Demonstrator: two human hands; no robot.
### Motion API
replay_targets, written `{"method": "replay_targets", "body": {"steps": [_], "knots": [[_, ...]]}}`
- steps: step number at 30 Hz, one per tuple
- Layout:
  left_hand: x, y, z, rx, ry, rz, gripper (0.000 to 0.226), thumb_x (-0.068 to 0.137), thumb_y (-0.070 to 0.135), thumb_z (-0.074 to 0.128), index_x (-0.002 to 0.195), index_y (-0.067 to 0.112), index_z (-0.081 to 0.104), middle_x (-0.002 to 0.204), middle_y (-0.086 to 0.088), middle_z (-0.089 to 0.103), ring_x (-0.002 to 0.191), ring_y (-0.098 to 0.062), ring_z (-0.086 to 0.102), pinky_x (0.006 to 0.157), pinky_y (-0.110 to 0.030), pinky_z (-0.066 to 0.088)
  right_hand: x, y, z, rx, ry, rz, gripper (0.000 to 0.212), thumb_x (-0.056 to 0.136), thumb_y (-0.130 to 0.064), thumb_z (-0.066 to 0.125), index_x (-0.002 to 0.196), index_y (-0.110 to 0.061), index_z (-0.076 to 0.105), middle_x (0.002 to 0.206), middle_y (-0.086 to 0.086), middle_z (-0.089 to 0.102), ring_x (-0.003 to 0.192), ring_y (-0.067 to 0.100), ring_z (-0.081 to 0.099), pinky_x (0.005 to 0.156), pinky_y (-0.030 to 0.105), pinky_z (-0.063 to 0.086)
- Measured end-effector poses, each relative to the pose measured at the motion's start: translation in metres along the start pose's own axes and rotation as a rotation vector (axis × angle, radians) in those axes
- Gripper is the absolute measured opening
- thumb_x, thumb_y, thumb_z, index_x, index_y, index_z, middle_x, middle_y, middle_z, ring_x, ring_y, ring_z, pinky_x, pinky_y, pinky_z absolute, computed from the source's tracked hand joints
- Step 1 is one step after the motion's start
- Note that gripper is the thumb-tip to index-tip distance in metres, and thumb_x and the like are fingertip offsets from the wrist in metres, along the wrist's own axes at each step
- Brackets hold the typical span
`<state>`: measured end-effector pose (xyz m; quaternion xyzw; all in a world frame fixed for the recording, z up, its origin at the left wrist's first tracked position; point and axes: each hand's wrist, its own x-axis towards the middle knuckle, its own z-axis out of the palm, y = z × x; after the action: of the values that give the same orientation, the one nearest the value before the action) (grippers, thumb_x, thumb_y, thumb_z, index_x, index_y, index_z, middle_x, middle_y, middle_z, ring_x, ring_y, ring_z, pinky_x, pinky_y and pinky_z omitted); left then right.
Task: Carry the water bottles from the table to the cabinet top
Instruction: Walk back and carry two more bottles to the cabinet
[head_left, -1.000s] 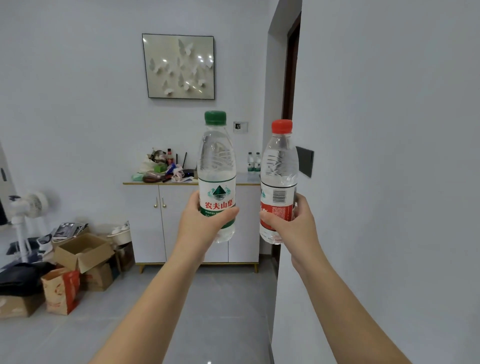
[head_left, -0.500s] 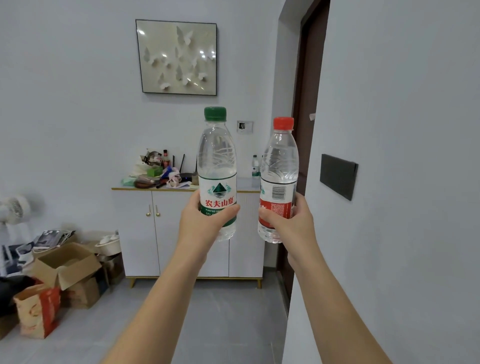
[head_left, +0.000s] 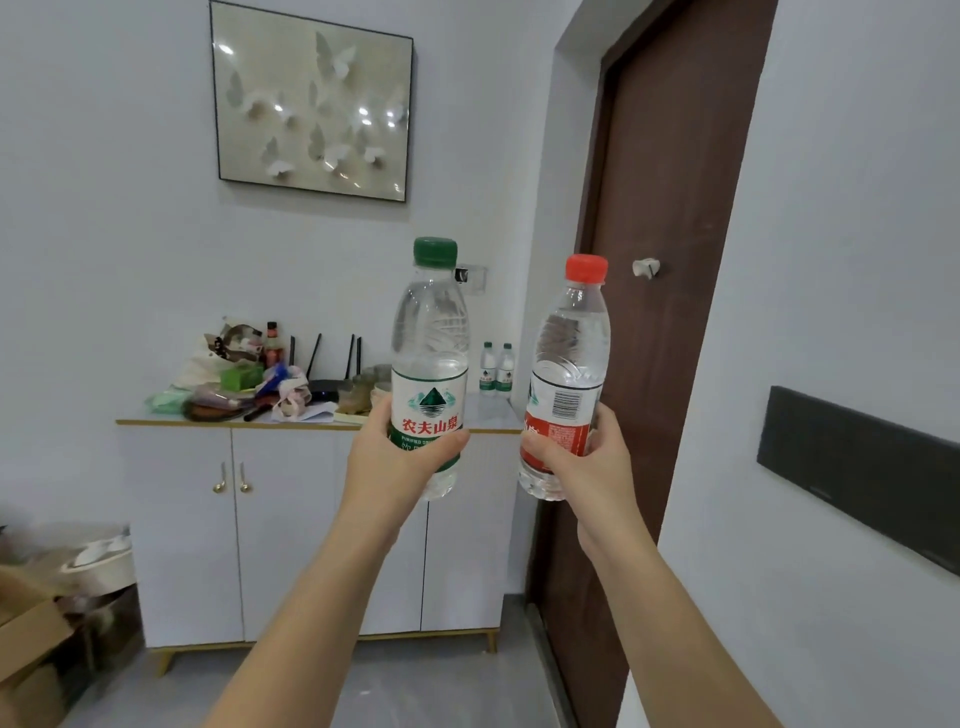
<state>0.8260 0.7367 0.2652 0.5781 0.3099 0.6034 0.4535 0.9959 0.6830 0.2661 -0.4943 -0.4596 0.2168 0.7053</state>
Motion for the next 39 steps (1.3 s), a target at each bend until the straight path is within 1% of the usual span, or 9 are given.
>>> {"method": "replay_targets", "body": {"steps": [3, 12, 19, 21, 24, 28, 33, 37, 39], "knots": [[0.035, -0.023, -0.001, -0.024, -0.003, -0.026, 0.052, 0.07, 0.009, 0.083, 0.115, 0.021, 0.06, 0.102, 0.005, 0.071, 0.094, -0.012, 0.068, 0.071, -0.022, 0.052, 0.029, 0.02, 0.014, -0.014, 0.005, 0.007, 0.056, 0.077, -0.007, 0.079, 0.119, -0.032, 0.05, 0.103, -0.017, 0.063, 0.088, -0.003, 0.064, 0.065, 0.014, 0.051], [0.134, -0.091, 0.007, 0.025, 0.021, -0.063, 0.05, 0.071, 0.01, 0.083, 0.113, 0.022, 0.059, 0.101, 0.005, 0.071, 0.093, -0.012, 0.067, 0.075, -0.028, 0.054, 0.124, 0.095, 0.041, 0.002, 0.007, 0.033, 0.056, 0.076, -0.005, 0.08, 0.121, -0.026, 0.054, 0.109, -0.01, 0.068, 0.094, 0.003, 0.068, 0.073, 0.019, 0.055], [0.232, -0.145, 0.039, 0.075, 0.04, -0.011, 0.046, 0.071, 0.01, 0.082, 0.106, 0.028, 0.057, 0.103, 0.003, 0.067, 0.091, -0.01, 0.065, 0.066, -0.019, 0.052, 0.233, 0.166, 0.051, 0.033, 0.006, 0.048, 0.058, 0.074, -0.004, 0.081, 0.123, -0.023, 0.055, 0.109, -0.005, 0.068, 0.095, 0.009, 0.068, 0.074, 0.022, 0.054], [0.265, -0.158, 0.051, 0.084, 0.045, -0.005, 0.044, 0.071, 0.009, 0.082, 0.104, 0.027, 0.058, 0.102, 0.001, 0.067, 0.089, -0.011, 0.066, 0.058, -0.014, 0.052, 0.271, 0.183, 0.054, 0.035, 0.011, 0.047, 0.057, 0.074, -0.002, 0.081, 0.121, -0.023, 0.056, 0.107, -0.004, 0.07, 0.09, 0.007, 0.07, 0.072, 0.022, 0.054], [0.313, -0.175, 0.071, 0.093, 0.055, -0.003, 0.046, 0.072, 0.008, 0.081, 0.109, 0.021, 0.058, 0.097, 0.003, 0.068, 0.087, -0.01, 0.065, 0.054, -0.009, 0.049, 0.327, 0.204, 0.058, 0.053, 0.007, 0.043, 0.057, 0.073, 0.0, 0.08, 0.119, -0.025, 0.056, 0.103, -0.009, 0.07, 0.085, 0.002, 0.069, 0.071, 0.02, 0.054], [0.361, -0.204, 0.089, 0.098, 0.086, 0.008, 0.049, 0.072, 0.01, 0.082, 0.114, 0.02, 0.057, 0.099, 0.003, 0.069, 0.089, -0.008, 0.066, 0.057, -0.011, 0.05, 0.386, 0.231, 0.059, 0.047, -0.019, 0.046, 0.059, 0.074, -0.003, 0.081, 0.12, -0.028, 0.054, 0.104, -0.013, 0.068, 0.091, 0.003, 0.068, 0.077, 0.024, 0.056], [0.41, -0.24, 0.104, 0.105, 0.114, 0.006, 0.051, 0.072, 0.009, 0.082, 0.116, 0.017, 0.057, 0.1, 0.001, 0.07, 0.087, -0.008, 0.068, 0.06, -0.012, 0.051, 0.436, 0.263, 0.062, 0.054, -0.037, 0.07, 0.058, 0.075, -0.003, 0.08, 0.119, -0.029, 0.052, 0.103, -0.013, 0.066, 0.087, 0.0, 0.066, 0.069, 0.017, 0.053], [0.45, -0.269, 0.116, 0.108, 0.104, 0.02, 0.049, 0.072, 0.008, 0.081, 0.114, 0.016, 0.057, 0.098, 0.001, 0.07, 0.084, -0.006, 0.068, 0.062, -0.014, 0.052, 0.472, 0.295, 0.066, 0.044, -0.022, 0.097, 0.062, 0.074, -0.006, 0.082, 0.124, -0.027, 0.052, 0.11, -0.009, 0.066, 0.097, 0.007, 0.066, 0.078, 0.025, 0.055], [0.47, -0.288, 0.12, 0.121, 0.094, 0.015, 0.049, 0.073, 0.009, 0.081, 0.114, 0.017, 0.056, 0.098, 0.002, 0.069, 0.086, -0.007, 0.067, 0.062, -0.014, 0.053, 0.49, 0.314, 0.07, 0.036, -0.01, 0.11, 0.061, 0.074, -0.006, 0.082, 0.123, -0.028, 0.051, 0.109, -0.01, 0.066, 0.096, 0.006, 0.066, 0.076, 0.024, 0.055]]}}
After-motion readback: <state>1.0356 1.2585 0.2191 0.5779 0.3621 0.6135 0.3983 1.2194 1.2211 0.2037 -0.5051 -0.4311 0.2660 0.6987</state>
